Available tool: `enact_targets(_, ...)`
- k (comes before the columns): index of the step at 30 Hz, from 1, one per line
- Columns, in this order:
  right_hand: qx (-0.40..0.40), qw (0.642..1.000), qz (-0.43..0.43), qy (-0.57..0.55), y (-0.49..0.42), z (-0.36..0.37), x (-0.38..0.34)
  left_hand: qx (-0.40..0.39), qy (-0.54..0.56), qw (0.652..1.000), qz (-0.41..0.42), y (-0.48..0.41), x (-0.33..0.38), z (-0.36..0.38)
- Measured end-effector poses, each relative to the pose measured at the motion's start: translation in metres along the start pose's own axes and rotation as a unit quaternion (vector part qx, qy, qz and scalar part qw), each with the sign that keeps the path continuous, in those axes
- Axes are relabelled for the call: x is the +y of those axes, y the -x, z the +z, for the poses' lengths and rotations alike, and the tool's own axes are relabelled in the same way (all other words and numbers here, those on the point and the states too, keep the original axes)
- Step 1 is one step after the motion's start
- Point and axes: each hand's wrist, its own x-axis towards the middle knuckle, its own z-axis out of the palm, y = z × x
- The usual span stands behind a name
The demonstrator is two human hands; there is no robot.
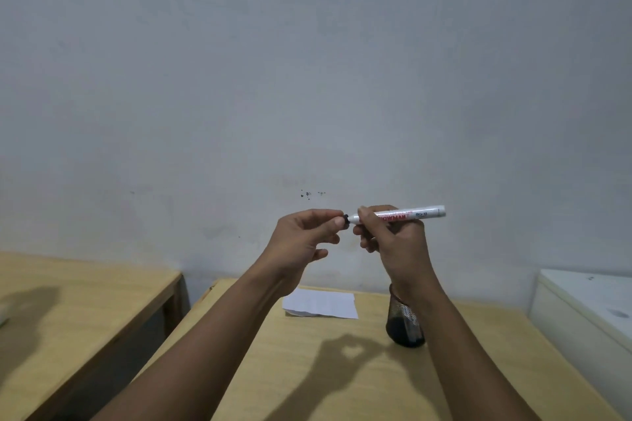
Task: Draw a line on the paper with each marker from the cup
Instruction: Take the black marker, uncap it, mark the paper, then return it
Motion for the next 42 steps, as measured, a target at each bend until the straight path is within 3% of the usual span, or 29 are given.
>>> enact_targets(3, -0.013, 0.999, 0.030, -0.029, -0.002, 0.000, -0.005, 0.000, 0.004, 0.998, 0.058, 0.002, 0.004, 0.004)
enact_targets(6, -0.030, 0.992, 0.084, -0.084, -0.002, 0.001, -0.008, -0.008, -0.066, 0.985, 0.161, 0.003, 0.007, 0.005)
enact_targets(11, -0.047, 0.974, 0.176, -0.133, -0.001, -0.005, -0.008, -0.023, -0.289, 0.897, 0.334, -0.004, 0.008, 0.000)
enact_targets(14, -0.049, 0.965, 0.222, -0.130, -0.004, -0.009, -0.005, 0.003, -0.331, 0.865, 0.378, -0.011, 0.003, 0.004)
enact_targets(16, -0.003, 0.966, 0.243, -0.089, -0.007, -0.014, -0.004, 0.031, -0.297, 0.889, 0.348, -0.015, -0.001, 0.011)
enact_targets(18, 0.092, 0.968, 0.231, -0.027, -0.012, -0.026, 0.000, 0.057, -0.270, 0.909, 0.313, -0.022, -0.004, 0.017)
enact_targets(21, 0.191, 0.964, 0.130, 0.130, -0.014, -0.053, 0.009, 0.065, -0.285, 0.910, 0.295, -0.034, -0.008, 0.027)
enact_targets(25, 0.077, 0.943, 0.001, 0.323, -0.012, -0.082, 0.021, 0.023, -0.320, 0.908, 0.269, -0.051, -0.017, 0.053)
enact_targets(28, 0.006, 0.921, -0.008, 0.390, -0.017, -0.093, 0.035, 0.000, -0.337, 0.907, 0.253, -0.067, -0.028, 0.076)
enact_targets(35, 0.029, 0.916, 0.037, 0.398, -0.031, -0.116, 0.072, 0.012, -0.302, 0.933, 0.193, -0.088, -0.073, 0.105)
enact_targets(42, 0.005, 0.901, 0.078, 0.427, -0.030, -0.136, 0.110, 0.039, -0.388, 0.920, 0.030, -0.105, -0.145, 0.101)
